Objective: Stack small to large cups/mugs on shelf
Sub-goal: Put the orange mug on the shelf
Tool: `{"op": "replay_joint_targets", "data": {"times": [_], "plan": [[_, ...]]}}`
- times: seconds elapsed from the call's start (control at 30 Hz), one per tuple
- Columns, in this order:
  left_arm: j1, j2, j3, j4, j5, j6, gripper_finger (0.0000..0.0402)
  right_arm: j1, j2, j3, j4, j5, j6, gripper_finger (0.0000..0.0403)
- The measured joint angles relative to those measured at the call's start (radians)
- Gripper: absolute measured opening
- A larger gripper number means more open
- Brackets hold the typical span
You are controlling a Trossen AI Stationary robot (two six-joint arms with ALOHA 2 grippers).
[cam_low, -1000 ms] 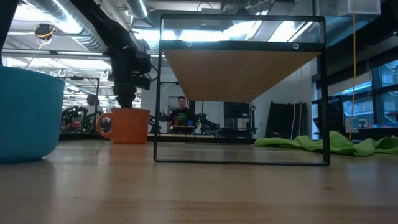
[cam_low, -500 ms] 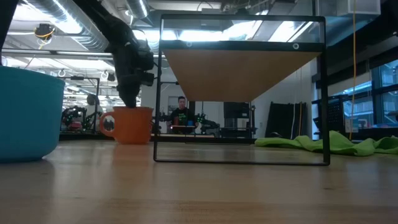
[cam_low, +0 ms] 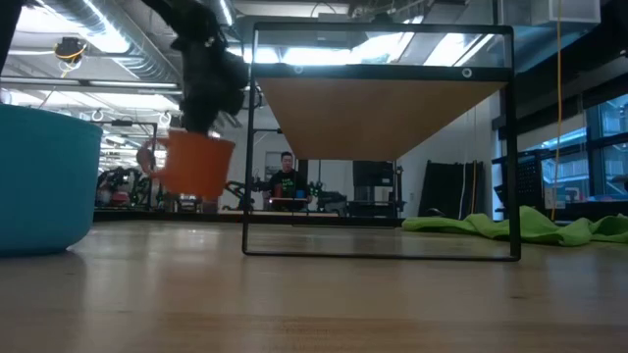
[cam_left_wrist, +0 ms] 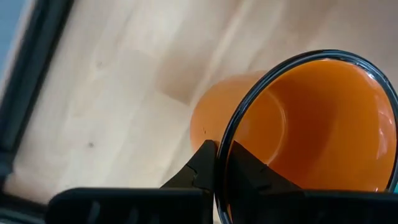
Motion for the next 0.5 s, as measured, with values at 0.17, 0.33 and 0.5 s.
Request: {"op": "replay_joint_targets", "data": {"times": [0.17,0.33,0.5], "plan": [[-0.068,-0.074,0.068,-0.056,0.049,-0.090,0.0013,-0.013,0.000,0.000,-0.003,0.051,0.012,0.0134],[-0.142,-0.171,0.163,-0.123,0.095,-0.197,0.0013,-0.051,0.000,0.000,-0.037,0.082,0.045,0.0134],[-0.259,-0.222,0.251,-0.129,0.129,-0.319,0.0012,-0.100,0.000,0.000,-0.043,0.005,0.085,0.0134]]}}
